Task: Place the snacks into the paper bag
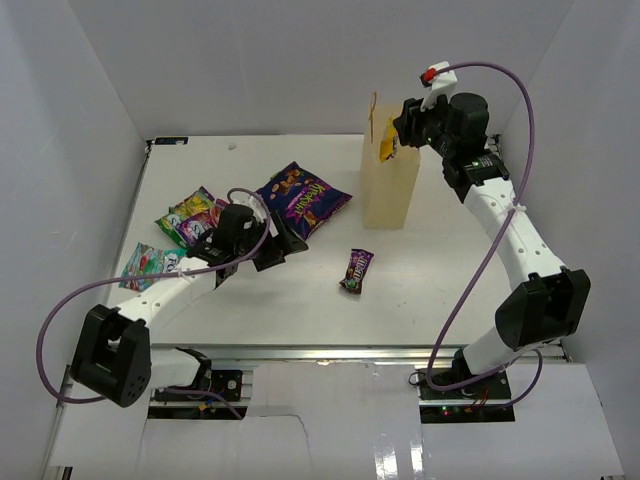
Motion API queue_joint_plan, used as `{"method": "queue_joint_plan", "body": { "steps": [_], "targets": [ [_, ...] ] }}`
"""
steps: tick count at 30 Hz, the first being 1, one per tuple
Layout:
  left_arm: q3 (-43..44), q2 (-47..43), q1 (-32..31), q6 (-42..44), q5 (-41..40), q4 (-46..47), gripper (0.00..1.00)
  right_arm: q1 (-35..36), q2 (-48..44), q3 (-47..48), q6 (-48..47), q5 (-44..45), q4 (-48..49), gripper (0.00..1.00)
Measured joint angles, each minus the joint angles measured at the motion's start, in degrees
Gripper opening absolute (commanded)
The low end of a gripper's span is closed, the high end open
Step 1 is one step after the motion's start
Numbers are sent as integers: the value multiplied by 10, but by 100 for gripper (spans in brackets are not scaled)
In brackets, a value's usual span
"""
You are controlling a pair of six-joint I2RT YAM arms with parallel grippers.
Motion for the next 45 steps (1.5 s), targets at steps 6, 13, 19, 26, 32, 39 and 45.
{"method": "queue_joint_plan", "body": {
  "steps": [6, 13, 19, 26, 32, 39, 45],
  "targets": [
    [63, 74, -4, -17, -66, -20, 92, 2, -21, -17, -22, -1, 13, 76],
    [219, 220, 17, -33, -123, -59, 97, 1, -128, -58, -146, -191, -77, 92],
    [326, 348, 91, -33, -115, -80, 98, 4, -256, -196, -226, -284, -147, 96],
    [458, 486, 137, -2, -69, -107, 98, -10, -305, -300, -273, -300, -211, 96],
    [531, 554, 143, 10, -14, -100, 83, -15, -312, -326, -283, -307, -223, 96],
    [481, 567, 168, -12, 82, -1, 10, -20, -315, -344, -284, -318, -224, 96],
    [418, 551, 180, -2, 132, 99, 0, -26, -315, -346, -281, -327, -224, 96]
  ]
}}
